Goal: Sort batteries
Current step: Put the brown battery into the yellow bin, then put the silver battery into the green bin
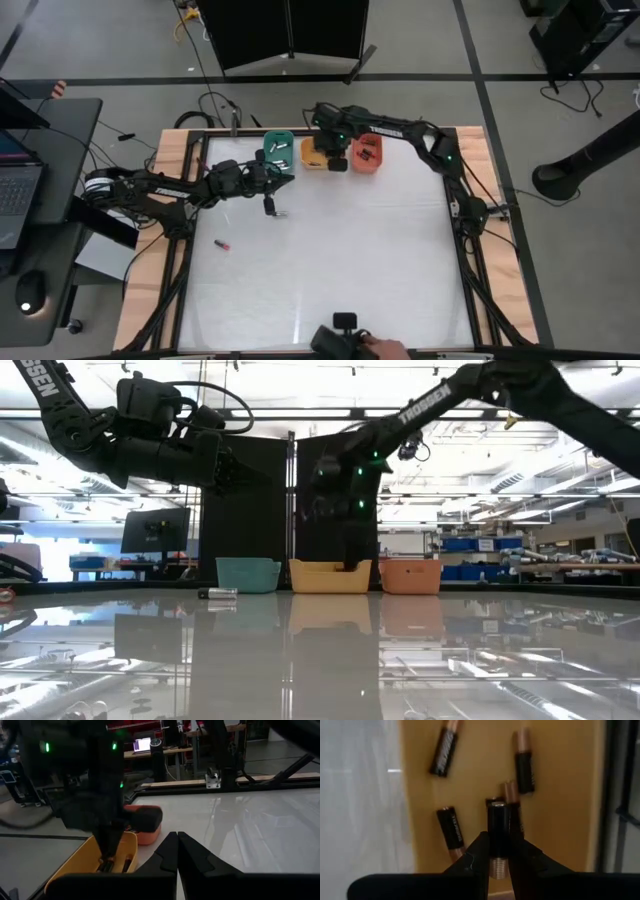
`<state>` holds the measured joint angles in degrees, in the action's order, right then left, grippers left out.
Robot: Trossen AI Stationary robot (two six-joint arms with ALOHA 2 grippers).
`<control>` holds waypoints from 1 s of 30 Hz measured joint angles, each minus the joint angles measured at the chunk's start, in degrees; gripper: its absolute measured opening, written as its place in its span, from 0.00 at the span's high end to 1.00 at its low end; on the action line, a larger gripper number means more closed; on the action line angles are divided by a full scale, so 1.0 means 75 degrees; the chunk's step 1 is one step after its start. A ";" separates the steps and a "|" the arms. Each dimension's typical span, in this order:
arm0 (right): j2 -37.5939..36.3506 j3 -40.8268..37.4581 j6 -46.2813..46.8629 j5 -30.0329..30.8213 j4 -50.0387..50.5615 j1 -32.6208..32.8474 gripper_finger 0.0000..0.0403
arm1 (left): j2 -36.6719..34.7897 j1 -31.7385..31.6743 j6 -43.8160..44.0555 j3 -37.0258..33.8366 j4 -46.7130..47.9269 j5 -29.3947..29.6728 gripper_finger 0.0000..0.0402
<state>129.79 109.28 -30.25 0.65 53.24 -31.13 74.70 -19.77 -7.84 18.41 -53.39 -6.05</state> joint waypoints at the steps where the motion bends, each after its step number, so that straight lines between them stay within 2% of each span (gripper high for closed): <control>1: 0.0088 0.0002 -0.0011 -0.0023 0.0031 -0.0049 0.86 | 0.0000 0.0000 -0.0040 0.0000 0.0000 0.0001 0.97; 12: 0.0395 0.0019 0.0003 -0.0078 0.0029 -0.0219 0.84 | 0.0000 0.0001 -0.0073 0.0000 0.0006 0.0000 0.97; 25: 0.0385 0.0544 0.0728 0.0133 0.0856 -0.0088 0.66 | 0.0000 0.0000 0.0136 0.0000 0.0015 -0.0001 0.97; 28: 0.0384 0.0892 0.0876 0.0277 0.1206 0.0004 0.67 | 0.0000 0.0003 0.0165 0.0000 0.0020 -0.0001 0.97; 30: 0.0334 0.1039 0.0848 0.0317 0.1291 0.0079 0.73 | 0.0000 0.0003 0.0098 0.0000 0.0040 -0.0001 0.97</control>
<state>132.29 117.08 -23.89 3.03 62.92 -30.54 74.70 -19.75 -7.10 18.41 -53.09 -6.07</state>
